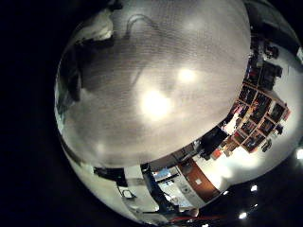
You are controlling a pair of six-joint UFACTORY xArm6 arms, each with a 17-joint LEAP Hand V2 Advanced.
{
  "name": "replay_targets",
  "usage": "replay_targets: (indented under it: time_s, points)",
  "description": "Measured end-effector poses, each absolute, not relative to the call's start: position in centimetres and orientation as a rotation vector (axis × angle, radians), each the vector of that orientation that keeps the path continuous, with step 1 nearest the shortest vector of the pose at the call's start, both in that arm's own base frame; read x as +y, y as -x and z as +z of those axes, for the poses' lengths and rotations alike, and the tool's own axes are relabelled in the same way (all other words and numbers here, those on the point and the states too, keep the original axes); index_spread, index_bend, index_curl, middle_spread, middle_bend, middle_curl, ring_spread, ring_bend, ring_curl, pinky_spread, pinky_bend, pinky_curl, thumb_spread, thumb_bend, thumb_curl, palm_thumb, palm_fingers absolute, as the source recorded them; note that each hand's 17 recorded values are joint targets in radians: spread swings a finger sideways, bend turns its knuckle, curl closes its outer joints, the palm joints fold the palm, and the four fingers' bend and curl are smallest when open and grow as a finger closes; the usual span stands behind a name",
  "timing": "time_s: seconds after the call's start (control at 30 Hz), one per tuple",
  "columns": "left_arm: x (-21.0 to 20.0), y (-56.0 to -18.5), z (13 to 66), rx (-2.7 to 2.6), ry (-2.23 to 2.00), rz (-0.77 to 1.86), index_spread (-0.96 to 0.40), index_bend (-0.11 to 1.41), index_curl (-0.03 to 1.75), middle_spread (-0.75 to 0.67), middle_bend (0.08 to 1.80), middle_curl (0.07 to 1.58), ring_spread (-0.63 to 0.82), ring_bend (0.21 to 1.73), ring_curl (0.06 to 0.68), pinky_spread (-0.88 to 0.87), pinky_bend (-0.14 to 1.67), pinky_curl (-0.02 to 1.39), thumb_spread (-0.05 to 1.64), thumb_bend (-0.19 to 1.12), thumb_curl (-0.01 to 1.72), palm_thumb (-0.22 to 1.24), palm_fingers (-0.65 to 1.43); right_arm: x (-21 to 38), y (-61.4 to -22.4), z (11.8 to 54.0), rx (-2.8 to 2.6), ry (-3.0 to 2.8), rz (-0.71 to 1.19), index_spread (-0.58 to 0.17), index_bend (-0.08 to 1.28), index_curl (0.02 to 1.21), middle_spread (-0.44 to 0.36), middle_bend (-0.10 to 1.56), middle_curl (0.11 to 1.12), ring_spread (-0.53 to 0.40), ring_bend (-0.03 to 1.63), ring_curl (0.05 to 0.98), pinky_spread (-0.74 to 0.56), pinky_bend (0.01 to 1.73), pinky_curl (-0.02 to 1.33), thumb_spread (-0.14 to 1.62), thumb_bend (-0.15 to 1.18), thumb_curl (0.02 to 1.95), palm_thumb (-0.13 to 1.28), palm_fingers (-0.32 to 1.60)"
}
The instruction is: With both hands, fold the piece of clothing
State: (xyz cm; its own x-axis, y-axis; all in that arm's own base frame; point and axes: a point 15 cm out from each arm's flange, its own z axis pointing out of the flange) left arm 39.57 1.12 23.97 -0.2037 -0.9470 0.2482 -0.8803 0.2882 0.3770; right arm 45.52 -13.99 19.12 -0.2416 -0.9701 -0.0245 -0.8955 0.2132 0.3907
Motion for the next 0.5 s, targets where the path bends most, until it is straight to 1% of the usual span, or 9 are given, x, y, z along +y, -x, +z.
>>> replay_targets:
  time_s: [0.13,0.17,0.23,0.3,0.33,0.37,0.43,0.5]
  points:
    - [1.3,-39.5,23.6,-2.13,-1.636,-0.225,-0.02,0.19,0.49,0.17,0.18,0.35,0.22,0.71,0.279,0.32,0.26,0.52,1.22,-0.01,0.43,0.6,0.16,-13.0,-45.4,18.8,-2.236,-1.781,-0.513,-0.261,0.23,0.38,-0.132,0.7,0.59,-0.256,1.22,0.426,-0.36,1.18,0.42,1.13,-0.02,0.3,0.23,0.76]
    - [1.3,-39.4,23.5,-2.125,-1.634,-0.224,-0.02,0.19,0.48,0.17,0.18,0.35,0.22,0.7,0.278,0.32,0.26,0.51,1.22,-0.01,0.43,0.6,0.16,-12.9,-45.3,18.8,-2.231,-1.779,-0.524,-0.273,0.26,0.4,-0.148,0.74,0.61,-0.256,1.22,0.427,-0.39,1.15,0.4,1.13,-0.02,0.3,0.24,0.88]
    - [1.1,-39.3,23.3,-2.12,-1.627,-0.229,-0.02,0.19,0.48,0.17,0.18,0.35,0.22,0.7,0.275,0.32,0.26,0.51,1.22,-0.01,0.43,0.6,0.17,-12.7,-44.8,17.8,-2.206,-1.758,-0.569,-0.294,0.26,0.41,-0.173,0.8,0.63,-0.258,1.23,0.425,-0.45,1.1,0.37,1.14,-0.01,0.31,0.28,1.05]
    - [1.0,-39.3,23.1,-2.115,-1.625,-0.236,-0.02,0.19,0.47,0.17,0.18,0.34,0.22,0.7,0.273,0.32,0.26,0.5,1.22,-0.01,0.43,0.6,0.17,-12.2,-44.4,17.5,-2.182,-1.751,-0.595,-0.316,0.32,0.45,-0.186,0.83,0.64,-0.248,1.21,0.433,-0.48,1.08,0.37,1.15,0.0,0.32,0.33,1.17]
    - [1.0,-39.3,23.1,-2.114,-1.624,-0.242,-0.02,0.19,0.47,0.17,0.17,0.34,0.22,0.7,0.272,0.32,0.26,0.49,1.22,-0.01,0.43,0.6,0.17,-12.0,-44.3,17.5,-2.171,-1.752,-0.603,-0.323,0.32,0.46,-0.19,0.85,0.65,-0.244,1.22,0.441,-0.49,1.07,0.37,1.15,0.0,0.32,0.34,1.18]
    - [1.0,-39.2,23.1,-2.114,-1.621,-0.246,-0.02,0.19,0.47,0.17,0.17,0.34,0.21,0.7,0.271,0.31,0.26,0.49,1.22,-0.01,0.43,0.6,0.18,-11.6,-44.1,17.4,-2.157,-1.754,-0.614,-0.335,0.39,0.5,-0.187,0.88,0.66,-0.245,1.21,0.443,-0.48,1.07,0.38,1.16,0.02,0.33,0.4,1.29]
    - [1.0,-39.2,23.2,-2.111,-1.621,-0.246,-0.02,0.19,0.47,0.17,0.17,0.33,0.21,0.7,0.268,0.31,0.26,0.48,1.22,-0.01,0.43,0.6,0.18,-11.0,-43.7,17.4,-2.131,-1.753,-0.64,-0.353,0.51,0.54,-0.188,0.93,0.67,-0.235,1.21,0.452,-0.46,1.09,0.4,1.16,0.04,0.34,0.48,1.36]
    - [0.9,-39.1,23.3,-2.112,-1.618,-0.247,-0.02,0.19,0.46,0.17,0.17,0.33,0.21,0.69,0.266,0.31,0.26,0.48,1.22,-0.01,0.43,0.6,0.18,-10.7,-43.1,17.6,-2.111,-1.747,-0.666,-0.365,0.64,0.6,-0.189,0.99,0.69,-0.228,1.23,0.469,-0.41,1.15,0.42,1.16,0.06,0.37,0.57,1.37]
